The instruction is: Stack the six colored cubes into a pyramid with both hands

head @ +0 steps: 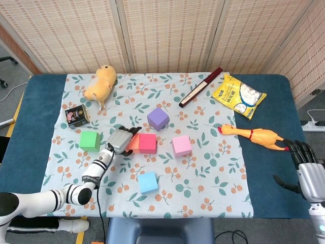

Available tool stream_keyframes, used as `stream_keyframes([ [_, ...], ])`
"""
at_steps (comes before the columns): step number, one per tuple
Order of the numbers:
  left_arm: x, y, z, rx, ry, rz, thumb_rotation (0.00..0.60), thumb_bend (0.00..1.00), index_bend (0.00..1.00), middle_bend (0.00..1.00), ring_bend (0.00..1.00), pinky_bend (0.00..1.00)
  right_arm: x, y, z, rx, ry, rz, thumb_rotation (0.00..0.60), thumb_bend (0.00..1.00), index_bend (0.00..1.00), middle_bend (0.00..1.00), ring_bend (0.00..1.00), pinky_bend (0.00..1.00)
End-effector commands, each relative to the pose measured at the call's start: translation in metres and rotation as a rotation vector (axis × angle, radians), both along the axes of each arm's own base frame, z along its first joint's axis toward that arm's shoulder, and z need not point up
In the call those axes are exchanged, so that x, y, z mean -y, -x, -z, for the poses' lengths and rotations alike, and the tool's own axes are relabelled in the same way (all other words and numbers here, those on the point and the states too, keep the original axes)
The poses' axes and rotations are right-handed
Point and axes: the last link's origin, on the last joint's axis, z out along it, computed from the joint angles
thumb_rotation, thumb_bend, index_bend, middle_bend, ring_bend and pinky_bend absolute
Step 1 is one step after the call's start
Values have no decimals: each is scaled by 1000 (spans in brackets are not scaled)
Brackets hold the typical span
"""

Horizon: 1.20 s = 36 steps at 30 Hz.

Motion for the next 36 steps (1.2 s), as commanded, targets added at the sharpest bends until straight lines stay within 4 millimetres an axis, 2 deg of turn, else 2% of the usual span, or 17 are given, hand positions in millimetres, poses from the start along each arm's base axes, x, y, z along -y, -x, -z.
stream_keyframes([
  [1,1,0,-1,-4,1,1,600,326,0,96,235,184,0,0,0,0,1,-2,600,0,0,75,0,26],
  [7,3,0,-4,-6,-3,0,600,337,0,10,170,183,0,0,-1,3,3,-3,600,0,0,75,0,26],
  [13,10,-2,-12,-7,0,-4,600,341,0,0,127,184,3,-2,-2,18,-2,-12,600,0,0,75,0,26],
  [17,21,3,-33,40,-39,-11,600,342,0,0,121,179,22,-3,-6,55,-41,-20,600,0,0,75,0,26],
  [20,31,11,-54,82,-84,-20,600,341,0,0,121,170,45,-13,-4,55,-117,-63,600,0,0,72,0,26],
  [23,41,22,-74,109,-133,-24,600,340,0,0,120,164,73,-34,7,81,-226,-123,600,0,0,70,0,26],
  [26,52,36,-91,129,-181,-23,600,340,0,0,121,161,105,-59,28,60,-347,-183,600,0,0,72,0,27],
  [30,65,50,-103,136,-201,-22,600,339,0,0,132,160,139,-89,62,28,-470,-236,600,0,0,102,0,53],
  [36,79,65,-112,145,-198,-36,600,338,0,0,135,159,180,-116,112,-26,-567,-260,600,0,37,145,0,79],
])
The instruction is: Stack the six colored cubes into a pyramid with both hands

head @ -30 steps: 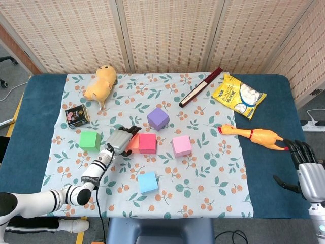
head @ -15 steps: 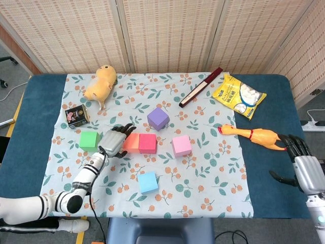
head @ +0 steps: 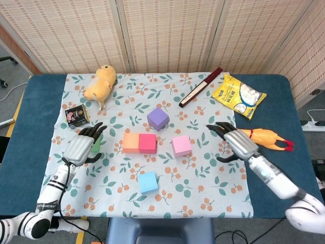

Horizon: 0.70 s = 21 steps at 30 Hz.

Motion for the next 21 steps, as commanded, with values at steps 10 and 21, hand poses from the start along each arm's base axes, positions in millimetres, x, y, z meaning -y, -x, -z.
stream_keyframes([
  [10,9,17,-13,67,-9,-21,600,338,0,0,136,157,59,-30,89,-104,-71,-42,600,0,126,167,8,88],
  [21,10,19,-11,106,22,-11,600,337,0,0,135,157,64,-33,119,-63,-66,-14,600,0,163,199,27,96],
])
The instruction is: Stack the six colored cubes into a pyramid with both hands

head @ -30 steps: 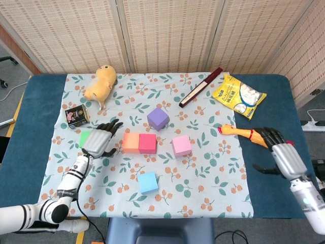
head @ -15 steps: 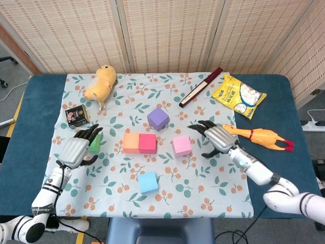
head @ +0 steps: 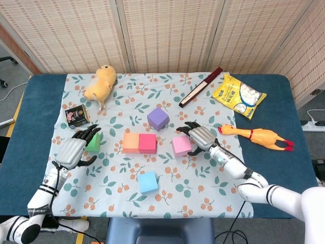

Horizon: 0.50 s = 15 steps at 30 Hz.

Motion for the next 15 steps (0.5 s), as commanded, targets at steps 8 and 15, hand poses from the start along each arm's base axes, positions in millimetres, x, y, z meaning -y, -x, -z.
stream_keyframes([
  [8,-1,2,-1,24,4,0,600,337,0,0,135,157,4,3,14,26,18,35,600,0,238,261,67,125],
  [15,-1,1,-1,45,7,5,600,336,0,0,128,157,7,0,25,93,39,81,600,52,422,406,191,192],
])
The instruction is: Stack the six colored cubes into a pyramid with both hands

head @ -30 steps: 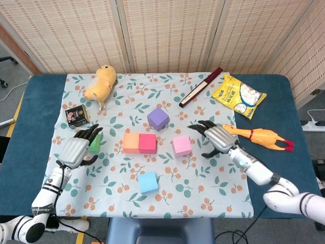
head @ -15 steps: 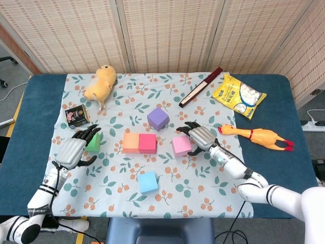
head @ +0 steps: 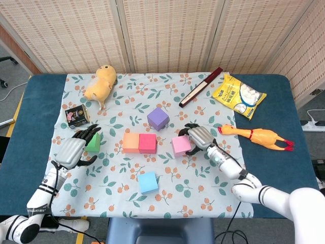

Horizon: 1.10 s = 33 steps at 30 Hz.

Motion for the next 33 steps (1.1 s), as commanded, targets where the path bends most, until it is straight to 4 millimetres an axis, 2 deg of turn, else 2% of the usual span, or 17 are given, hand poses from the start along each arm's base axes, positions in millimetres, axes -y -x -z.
stream_keyframes([
  [1,0,0,-1,8,-1,4,600,337,0,0,128,157,2,-5,6,54,13,29,600,55,429,418,201,193],
  [9,2,-1,-3,16,-8,14,600,336,0,0,128,157,1,-24,8,105,27,35,600,57,435,430,207,193],
  [21,0,-4,-3,26,-2,30,600,336,0,0,128,157,3,-49,25,101,28,81,600,57,431,430,207,193],
  [33,-1,-1,-2,32,1,27,600,336,0,0,127,157,2,-58,35,98,12,105,600,57,423,430,207,193],
])
